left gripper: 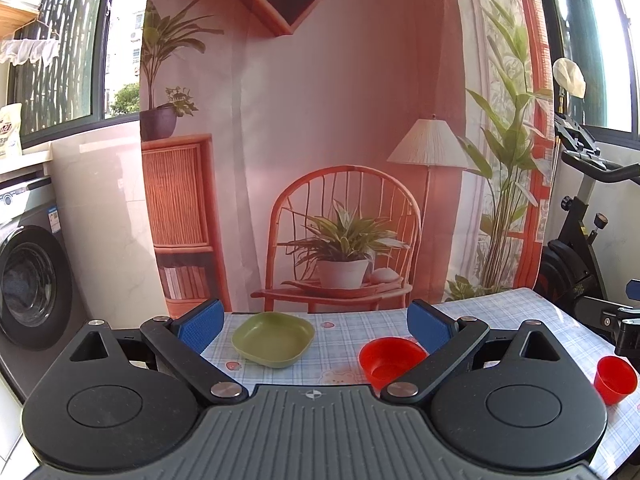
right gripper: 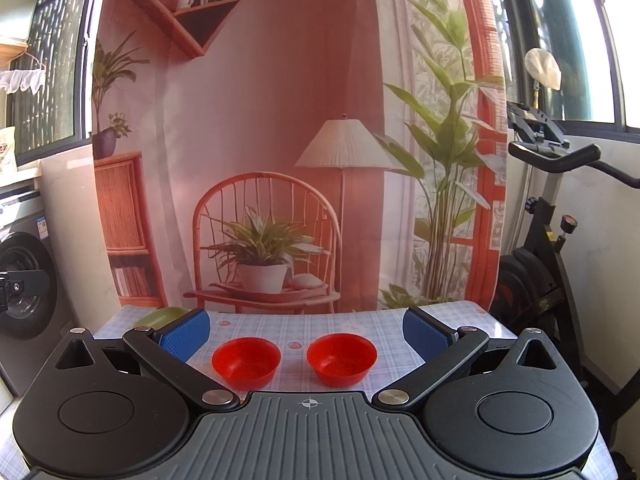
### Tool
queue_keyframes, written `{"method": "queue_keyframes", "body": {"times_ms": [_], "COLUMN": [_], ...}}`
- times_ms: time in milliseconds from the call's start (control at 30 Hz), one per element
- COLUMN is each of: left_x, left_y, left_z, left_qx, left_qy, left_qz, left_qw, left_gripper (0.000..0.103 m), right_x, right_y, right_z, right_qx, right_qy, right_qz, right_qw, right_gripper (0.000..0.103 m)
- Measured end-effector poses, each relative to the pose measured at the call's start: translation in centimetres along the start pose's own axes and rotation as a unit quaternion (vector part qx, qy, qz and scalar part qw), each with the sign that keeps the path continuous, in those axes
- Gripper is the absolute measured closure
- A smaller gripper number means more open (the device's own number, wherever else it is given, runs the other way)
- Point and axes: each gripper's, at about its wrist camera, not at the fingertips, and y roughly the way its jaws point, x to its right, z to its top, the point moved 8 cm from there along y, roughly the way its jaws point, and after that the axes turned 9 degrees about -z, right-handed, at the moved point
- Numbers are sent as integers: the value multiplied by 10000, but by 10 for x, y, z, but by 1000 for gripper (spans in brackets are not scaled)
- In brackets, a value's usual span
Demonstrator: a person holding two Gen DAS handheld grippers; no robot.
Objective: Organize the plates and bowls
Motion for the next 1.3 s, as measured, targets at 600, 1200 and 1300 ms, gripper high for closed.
{"method": "queue_keyframes", "body": {"times_ms": [600,1200,1300], "left_x": [-23,-1,3], "left_y": [110,160,156], "left_z": [-70,-196,-202], "left_qx": [-1098,-2502,-2566], "left_qy": [-121,-353,-382], "left_qz": [-310,-836,-903], "left_qw": [9934,9639,9615], "left_gripper": [12,42,59], "right_x": [-44,-65,-71], "right_y": [105,129,128], "right_z": [-54,-170,-174], "right_qx": [-797,-2211,-2276], "right_qy": [-220,-160,-229], "right_qz": [186,759,812], "right_qw": [9964,9722,9701], "right_gripper": [22,69,74]}}
